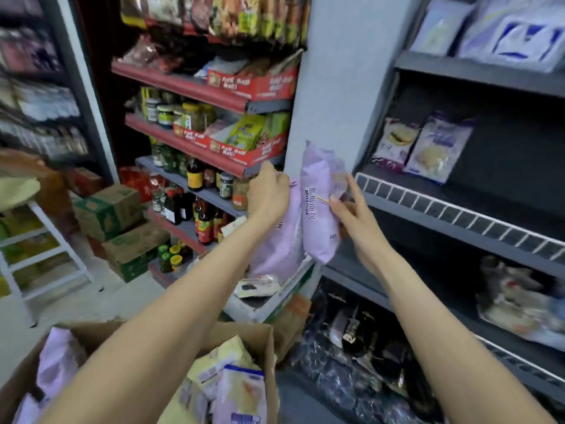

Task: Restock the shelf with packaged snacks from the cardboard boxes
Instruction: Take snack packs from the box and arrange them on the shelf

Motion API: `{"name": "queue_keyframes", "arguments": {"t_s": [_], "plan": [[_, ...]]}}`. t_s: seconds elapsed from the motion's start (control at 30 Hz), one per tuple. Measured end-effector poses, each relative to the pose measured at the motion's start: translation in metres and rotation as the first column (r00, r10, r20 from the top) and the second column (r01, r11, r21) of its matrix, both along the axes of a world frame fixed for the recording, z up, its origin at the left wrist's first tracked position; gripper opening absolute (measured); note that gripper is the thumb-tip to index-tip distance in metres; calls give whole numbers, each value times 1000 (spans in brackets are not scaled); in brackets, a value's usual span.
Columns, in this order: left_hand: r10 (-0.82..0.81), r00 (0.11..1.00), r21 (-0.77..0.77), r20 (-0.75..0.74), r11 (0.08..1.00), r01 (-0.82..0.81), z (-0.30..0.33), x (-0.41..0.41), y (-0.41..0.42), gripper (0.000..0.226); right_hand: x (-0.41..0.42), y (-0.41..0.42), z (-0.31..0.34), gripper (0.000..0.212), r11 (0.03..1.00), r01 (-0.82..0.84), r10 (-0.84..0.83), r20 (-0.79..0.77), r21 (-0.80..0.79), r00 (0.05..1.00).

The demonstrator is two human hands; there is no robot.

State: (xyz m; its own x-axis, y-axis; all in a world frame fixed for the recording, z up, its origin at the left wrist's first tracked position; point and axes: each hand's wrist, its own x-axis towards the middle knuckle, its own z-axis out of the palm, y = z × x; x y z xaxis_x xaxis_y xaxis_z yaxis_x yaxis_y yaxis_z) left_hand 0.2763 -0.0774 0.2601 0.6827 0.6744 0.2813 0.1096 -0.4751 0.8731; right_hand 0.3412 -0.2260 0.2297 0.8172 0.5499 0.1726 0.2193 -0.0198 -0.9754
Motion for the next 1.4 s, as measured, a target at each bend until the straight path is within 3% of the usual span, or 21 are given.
{"name": "queue_keyframes", "arguments": {"t_s": [0.07, 0.13, 0.27, 0.43, 0.53, 0.63, 0.8, 0.93, 1.0, 1.1, 1.3, 1.4], "plan": [[-42, 997, -44, 60, 998, 44, 16, 23, -25, 9, 16, -26, 17, 85, 998, 12, -8, -70, 55, 998], [-73, 991, -82, 116, 993, 83, 32, 49, -51, 14, 33, -56, 33, 84, 994, 92, -87, -94, 50, 992], [-76, 979, -133, 190, 986, 102, 64, 101, -102, 26, 74, -114, 58, 51, 963, 262, -254, -107, 67, 961], [-53, 970, -90, 236, 993, 76, 91, 161, -167, 10, 130, -181, 82, 16, 931, 357, -353, -61, 80, 934], [-63, 967, -43, 248, 996, 76, 106, 192, -200, 19, 168, -215, 89, 26, 903, 415, -412, -52, 107, 910], [-63, 969, 22, 239, 998, 60, 110, 221, -224, 11, 197, -242, 89, 33, 885, 448, -446, -51, 128, 894], [-46, 978, 125, 204, 992, 20, 100, 259, -249, 12, 243, -269, 78, 46, 829, 557, -556, -37, 45, 831], [-45, 983, 205, 178, 979, 8, 98, 285, -255, 13, 277, -280, 73, 32, 729, 684, -684, -20, -26, 729], [-34, 991, 158, 132, 987, 13, 100, 301, -251, 20, 295, -281, 74, 34, 687, 725, -725, 11, -57, 688], [-35, 997, -31, 67, 999, 37, 101, 329, -233, 23, 323, -275, 80, 52, 622, 766, -758, 120, -163, 641], [-180, 983, -212, -47, 963, 166, 102, 380, -194, 36, 371, -250, 77, 36, 637, 733, -702, 213, -239, 679], [-207, 976, -299, 61, 929, 216, 98, 404, -180, 35, 391, -241, 71, 38, 628, 730, -708, 192, -270, 680]]}}
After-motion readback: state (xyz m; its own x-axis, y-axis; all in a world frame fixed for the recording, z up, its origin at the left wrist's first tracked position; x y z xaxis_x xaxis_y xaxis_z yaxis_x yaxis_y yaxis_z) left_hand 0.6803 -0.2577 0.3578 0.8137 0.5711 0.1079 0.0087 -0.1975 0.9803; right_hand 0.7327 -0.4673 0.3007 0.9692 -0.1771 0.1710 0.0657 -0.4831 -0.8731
